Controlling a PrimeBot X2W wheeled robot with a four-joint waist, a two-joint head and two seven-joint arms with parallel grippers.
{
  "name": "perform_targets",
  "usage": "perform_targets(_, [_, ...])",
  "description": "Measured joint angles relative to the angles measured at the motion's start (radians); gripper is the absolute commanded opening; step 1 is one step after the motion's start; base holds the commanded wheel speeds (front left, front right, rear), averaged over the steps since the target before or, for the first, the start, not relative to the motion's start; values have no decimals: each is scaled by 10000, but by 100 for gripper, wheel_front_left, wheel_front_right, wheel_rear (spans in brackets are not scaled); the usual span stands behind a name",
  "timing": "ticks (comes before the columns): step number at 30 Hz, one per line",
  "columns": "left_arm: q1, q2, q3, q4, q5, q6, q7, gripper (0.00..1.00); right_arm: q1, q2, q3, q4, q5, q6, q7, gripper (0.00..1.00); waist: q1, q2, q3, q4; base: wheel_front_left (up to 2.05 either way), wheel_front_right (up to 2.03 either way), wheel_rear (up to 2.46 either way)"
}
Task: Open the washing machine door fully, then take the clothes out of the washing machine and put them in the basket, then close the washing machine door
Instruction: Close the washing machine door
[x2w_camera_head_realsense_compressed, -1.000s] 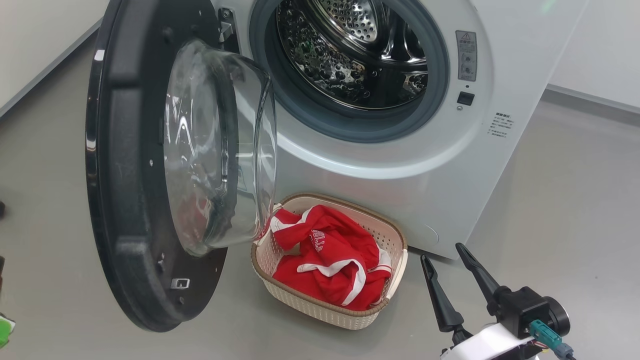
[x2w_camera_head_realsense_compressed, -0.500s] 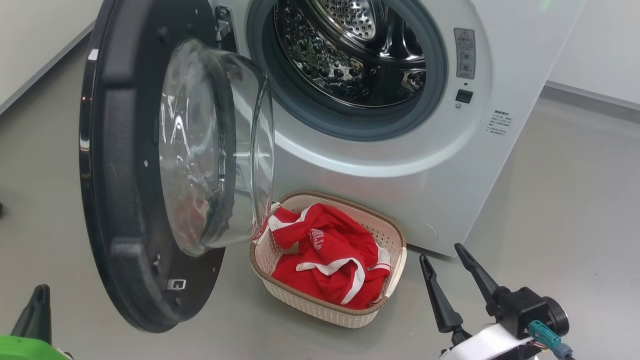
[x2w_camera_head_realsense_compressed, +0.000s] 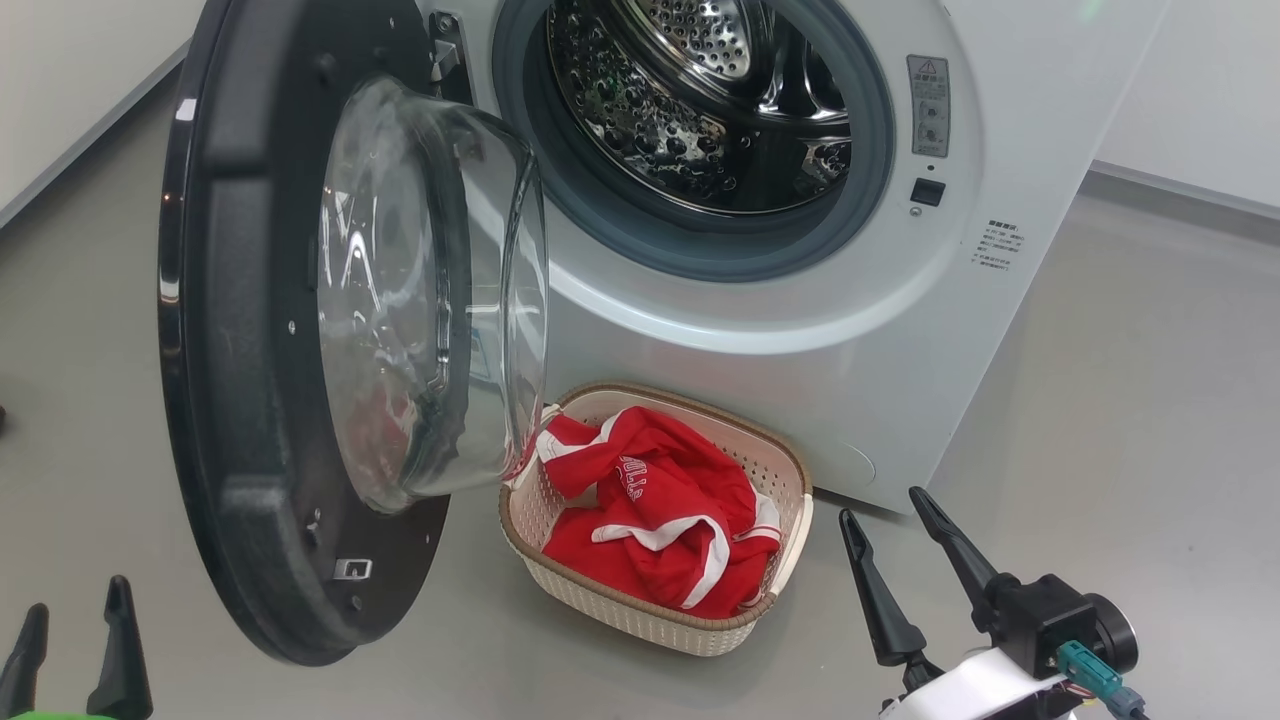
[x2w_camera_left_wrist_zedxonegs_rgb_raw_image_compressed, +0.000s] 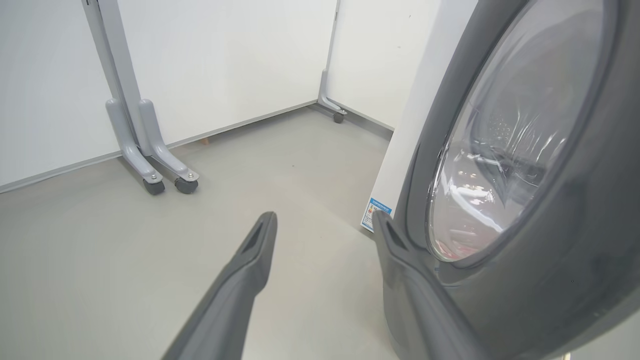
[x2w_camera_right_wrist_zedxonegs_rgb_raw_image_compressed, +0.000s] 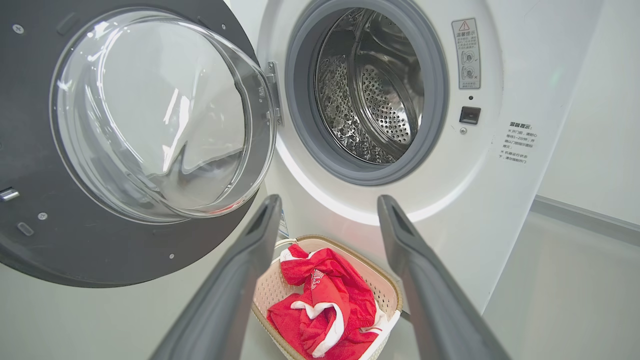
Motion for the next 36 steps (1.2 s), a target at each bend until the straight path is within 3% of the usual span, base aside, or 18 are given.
perform_targets(22, [-14, 42, -399, 1260, 136, -2, -1379, 100, 0, 4, 8, 54, 0, 0, -31, 100, 0, 0, -91, 21, 0, 0, 0])
perform_targets(34, [-130, 433, -552, 1478, 140, -2, -1685, 100, 0, 8, 59, 81, 2, 0, -33, 100, 0, 0, -101, 29, 0, 0, 0])
perform_targets(35, [-178, 460, -568, 1480, 140, -2, -1685, 68, 0, 8, 63, 82, 2, 0, -33, 100, 0, 0, -101, 27, 0, 0, 0])
perform_targets(36, [-228, 477, -579, 1482, 134, -2, -1687, 26, 0, 8, 63, 86, 2, 0, -33, 100, 0, 0, -100, 26, 0, 0, 0])
